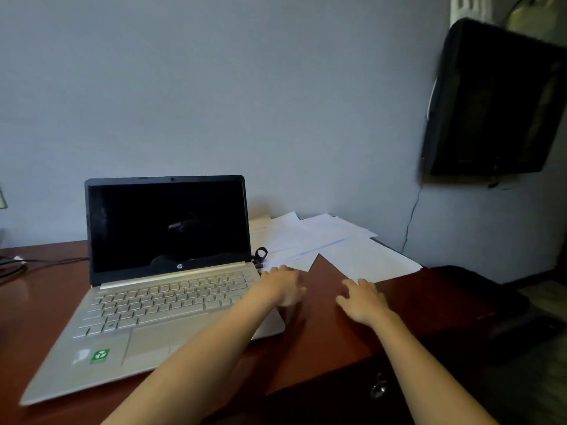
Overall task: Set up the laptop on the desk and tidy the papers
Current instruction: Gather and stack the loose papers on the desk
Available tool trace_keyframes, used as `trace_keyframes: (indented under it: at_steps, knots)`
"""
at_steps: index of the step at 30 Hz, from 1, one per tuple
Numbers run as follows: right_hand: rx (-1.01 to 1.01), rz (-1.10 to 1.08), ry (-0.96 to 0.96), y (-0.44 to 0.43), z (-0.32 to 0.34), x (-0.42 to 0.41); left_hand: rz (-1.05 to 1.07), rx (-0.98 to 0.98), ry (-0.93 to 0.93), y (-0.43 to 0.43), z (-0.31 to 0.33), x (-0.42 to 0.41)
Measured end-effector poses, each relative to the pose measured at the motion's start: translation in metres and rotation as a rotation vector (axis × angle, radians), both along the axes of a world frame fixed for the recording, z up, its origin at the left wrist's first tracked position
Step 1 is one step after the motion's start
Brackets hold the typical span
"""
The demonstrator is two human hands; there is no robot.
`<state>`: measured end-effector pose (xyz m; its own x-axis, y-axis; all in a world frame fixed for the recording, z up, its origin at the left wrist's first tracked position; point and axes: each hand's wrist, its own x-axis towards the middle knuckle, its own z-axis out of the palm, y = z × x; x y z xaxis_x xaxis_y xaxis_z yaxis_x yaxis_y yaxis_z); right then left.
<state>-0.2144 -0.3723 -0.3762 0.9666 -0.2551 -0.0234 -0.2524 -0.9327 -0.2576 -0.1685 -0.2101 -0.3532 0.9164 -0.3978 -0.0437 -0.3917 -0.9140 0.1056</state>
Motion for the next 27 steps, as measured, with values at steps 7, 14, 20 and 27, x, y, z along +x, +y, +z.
trace_keyframes:
  at_steps: [7, 14, 20, 27]
  knots:
    - [-0.015, 0.003, -0.148, -0.012, -0.025, 0.021, 0.001, 0.054, 0.08, -0.028, -0.022, 0.029]
    - [-0.004, 0.063, -0.243, -0.012, -0.026, 0.06, 0.057, -0.135, -0.113, -0.049, -0.02, 0.076]
    - [0.004, 0.045, -0.283, -0.018, -0.026, 0.097, 0.074, -0.013, 0.008, -0.056, -0.029, 0.123]
    - [0.03, 0.03, -0.305, -0.023, -0.028, 0.134, 0.134, 0.025, -0.005, -0.06, -0.046, 0.161]
